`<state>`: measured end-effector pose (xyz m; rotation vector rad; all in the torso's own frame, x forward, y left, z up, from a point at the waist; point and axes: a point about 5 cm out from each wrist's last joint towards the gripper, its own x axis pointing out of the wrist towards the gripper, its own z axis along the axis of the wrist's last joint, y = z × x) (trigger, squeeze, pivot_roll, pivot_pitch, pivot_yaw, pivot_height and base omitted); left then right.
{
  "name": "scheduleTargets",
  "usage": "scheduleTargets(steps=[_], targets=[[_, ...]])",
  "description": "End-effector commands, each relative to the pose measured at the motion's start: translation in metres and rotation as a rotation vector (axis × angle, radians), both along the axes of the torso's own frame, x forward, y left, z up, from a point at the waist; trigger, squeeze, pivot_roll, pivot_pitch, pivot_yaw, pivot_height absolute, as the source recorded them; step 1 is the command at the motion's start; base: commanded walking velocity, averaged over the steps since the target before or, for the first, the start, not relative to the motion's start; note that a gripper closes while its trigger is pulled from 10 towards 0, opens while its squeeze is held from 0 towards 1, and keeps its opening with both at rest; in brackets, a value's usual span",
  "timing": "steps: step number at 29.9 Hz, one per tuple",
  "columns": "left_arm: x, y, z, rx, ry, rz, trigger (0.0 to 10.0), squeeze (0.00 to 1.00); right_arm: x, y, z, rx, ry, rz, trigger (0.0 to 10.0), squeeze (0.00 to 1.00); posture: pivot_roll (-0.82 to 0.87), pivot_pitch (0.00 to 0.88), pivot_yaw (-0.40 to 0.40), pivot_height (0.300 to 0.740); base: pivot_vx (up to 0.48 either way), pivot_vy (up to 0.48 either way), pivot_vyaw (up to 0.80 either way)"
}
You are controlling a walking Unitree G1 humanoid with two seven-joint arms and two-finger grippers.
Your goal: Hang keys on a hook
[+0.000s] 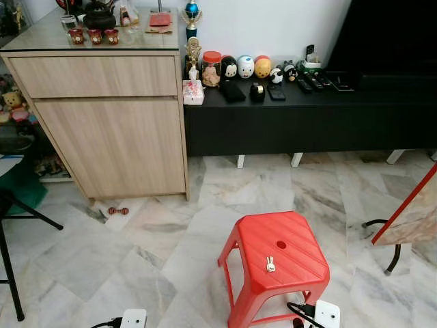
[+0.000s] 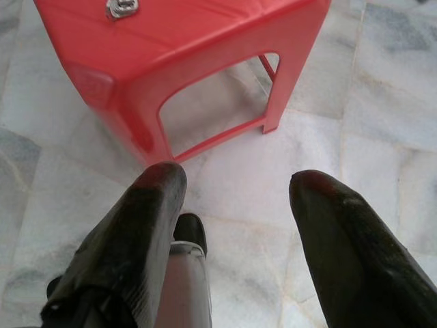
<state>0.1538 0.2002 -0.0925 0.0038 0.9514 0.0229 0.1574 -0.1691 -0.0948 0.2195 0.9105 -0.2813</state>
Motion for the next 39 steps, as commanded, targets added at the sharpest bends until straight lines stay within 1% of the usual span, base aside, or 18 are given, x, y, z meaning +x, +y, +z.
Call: scheduleTargets(steps=[1,12,19,23,30,39], targets=[[-0.0062,-0.0020,-0.0032,-0.002,0.032,-0.006,10.0,0.00,0.0017,-0.0019,0.0011,-0.010,-0.011,0.002,10.0,0.00,0.10,0.000,-0.097,0.740,0.000,0.000,0.00],[-0.0058,-0.0016,-0.0029,-0.004,0.028,-0.004,10.0,0.00,0.0012,-0.0021,0.0007,-0.001,-0.006,-0.020,10.0,0.00,0.10,0.000,-0.097,0.740,0.000,0.000,0.00],[-0.0047,-0.0023,-0.0026,-0.004,0.024,-0.004,10.0,0.00,0.0010,-0.0021,0.0006,-0.002,-0.004,-0.019,10.0,0.00,0.10,0.000,-0.098,0.740,0.000,0.000,-0.77],[-0.0047,-0.0033,-0.0027,-0.005,0.024,-0.004,10.0,0.00,0.0013,-0.0027,0.0009,-0.007,-0.008,-0.015,10.0,0.00,0.10,0.000,-0.101,0.740,0.000,0.000,-0.10],[-0.0045,-0.0032,-0.0026,-0.005,0.023,-0.005,10.0,0.00,0.0015,-0.0019,0.0009,-0.006,-0.006,-0.012,10.0,0.00,0.10,0.000,-0.097,0.740,0.246,0.000,0.00],[-0.0044,-0.0027,-0.0025,-0.004,0.023,-0.009,10.0,0.00,0.0010,-0.0015,0.0005,-0.008,0.002,-0.011,10.0,0.00,0.10,0.000,-0.096,0.740,0.250,0.000,-0.73]])
